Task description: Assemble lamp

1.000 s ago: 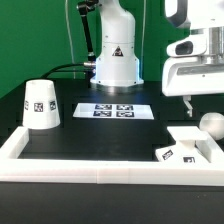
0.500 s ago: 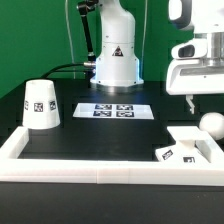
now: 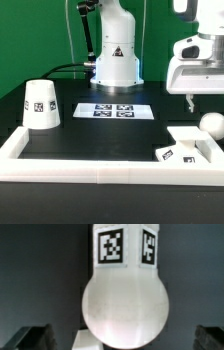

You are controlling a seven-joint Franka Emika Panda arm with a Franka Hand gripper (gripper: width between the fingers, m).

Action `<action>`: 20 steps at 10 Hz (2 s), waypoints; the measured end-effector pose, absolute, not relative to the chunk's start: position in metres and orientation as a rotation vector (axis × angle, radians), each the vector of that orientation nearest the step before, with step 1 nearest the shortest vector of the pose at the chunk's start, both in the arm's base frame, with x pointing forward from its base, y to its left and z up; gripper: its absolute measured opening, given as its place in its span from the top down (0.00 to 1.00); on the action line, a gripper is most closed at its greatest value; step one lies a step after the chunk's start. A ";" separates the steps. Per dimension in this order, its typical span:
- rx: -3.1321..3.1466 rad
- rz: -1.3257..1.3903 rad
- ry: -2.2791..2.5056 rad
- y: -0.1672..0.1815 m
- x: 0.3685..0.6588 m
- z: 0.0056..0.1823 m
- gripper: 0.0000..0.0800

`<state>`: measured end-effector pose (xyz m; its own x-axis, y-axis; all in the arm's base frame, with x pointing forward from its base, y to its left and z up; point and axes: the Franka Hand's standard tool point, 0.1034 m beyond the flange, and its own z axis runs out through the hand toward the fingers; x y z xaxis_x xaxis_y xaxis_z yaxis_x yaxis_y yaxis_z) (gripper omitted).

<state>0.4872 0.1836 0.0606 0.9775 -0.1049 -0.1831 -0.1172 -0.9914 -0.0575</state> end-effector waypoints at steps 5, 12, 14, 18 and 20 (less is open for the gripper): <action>-2.991 0.724 0.086 0.176 0.487 0.063 0.13; -2.892 1.141 0.088 0.184 0.485 0.057 0.13; -2.899 1.137 0.091 0.189 0.484 0.054 0.13; -2.913 1.100 0.096 0.190 0.478 0.036 0.13; -2.917 1.085 0.097 0.192 0.478 0.028 0.13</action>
Offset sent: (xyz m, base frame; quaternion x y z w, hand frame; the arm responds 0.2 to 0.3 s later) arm 0.0010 0.0123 0.0060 0.0339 -0.1352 -0.0195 0.9900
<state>0.4781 0.1922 0.0276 0.7553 -0.0489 -0.6536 -0.0683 -0.9977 -0.0042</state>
